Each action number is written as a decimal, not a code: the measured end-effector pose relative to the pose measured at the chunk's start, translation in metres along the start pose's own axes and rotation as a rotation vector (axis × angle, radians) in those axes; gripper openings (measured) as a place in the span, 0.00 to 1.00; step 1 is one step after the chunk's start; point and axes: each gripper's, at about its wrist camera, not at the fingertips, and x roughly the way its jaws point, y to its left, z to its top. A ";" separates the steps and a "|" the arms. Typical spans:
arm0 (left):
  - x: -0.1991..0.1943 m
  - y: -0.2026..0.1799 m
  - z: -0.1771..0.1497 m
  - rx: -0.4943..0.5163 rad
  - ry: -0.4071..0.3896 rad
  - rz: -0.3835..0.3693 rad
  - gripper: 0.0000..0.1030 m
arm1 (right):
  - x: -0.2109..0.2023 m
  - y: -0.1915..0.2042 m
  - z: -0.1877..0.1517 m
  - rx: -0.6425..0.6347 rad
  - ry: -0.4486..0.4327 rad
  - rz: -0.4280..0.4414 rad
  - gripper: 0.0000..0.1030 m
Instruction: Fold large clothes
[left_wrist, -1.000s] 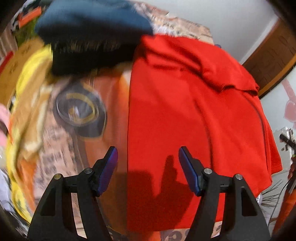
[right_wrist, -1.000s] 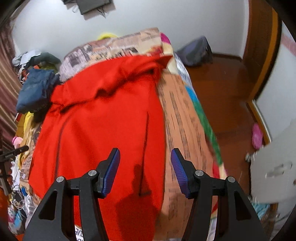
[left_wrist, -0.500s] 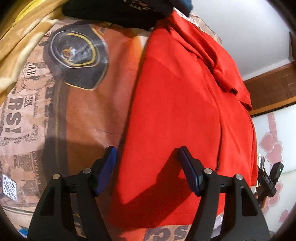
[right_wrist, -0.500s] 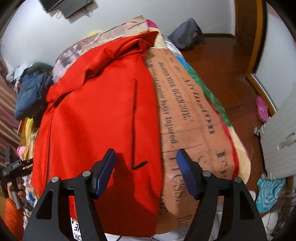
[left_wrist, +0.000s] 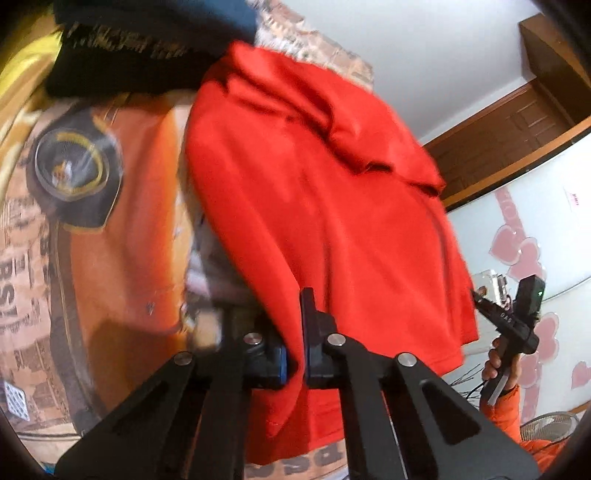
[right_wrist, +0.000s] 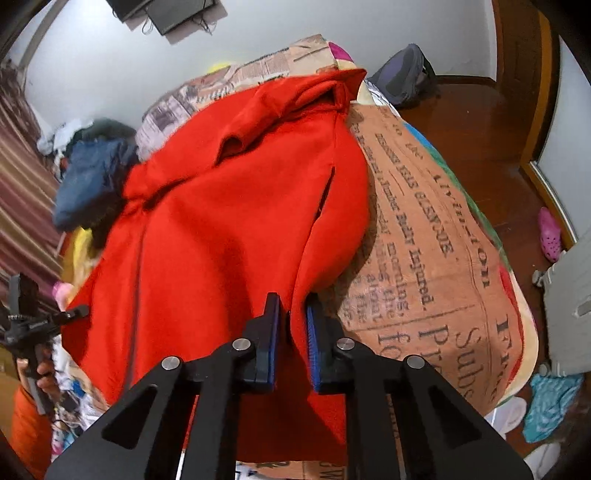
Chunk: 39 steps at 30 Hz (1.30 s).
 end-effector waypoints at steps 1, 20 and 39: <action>-0.005 -0.004 0.004 0.009 -0.016 -0.005 0.03 | -0.002 0.002 0.002 -0.001 -0.010 0.004 0.11; -0.033 -0.074 0.169 0.178 -0.334 0.054 0.03 | -0.005 0.051 0.162 -0.108 -0.243 0.030 0.10; 0.118 -0.022 0.270 0.177 -0.157 0.402 0.08 | 0.115 -0.007 0.243 0.097 -0.089 -0.087 0.18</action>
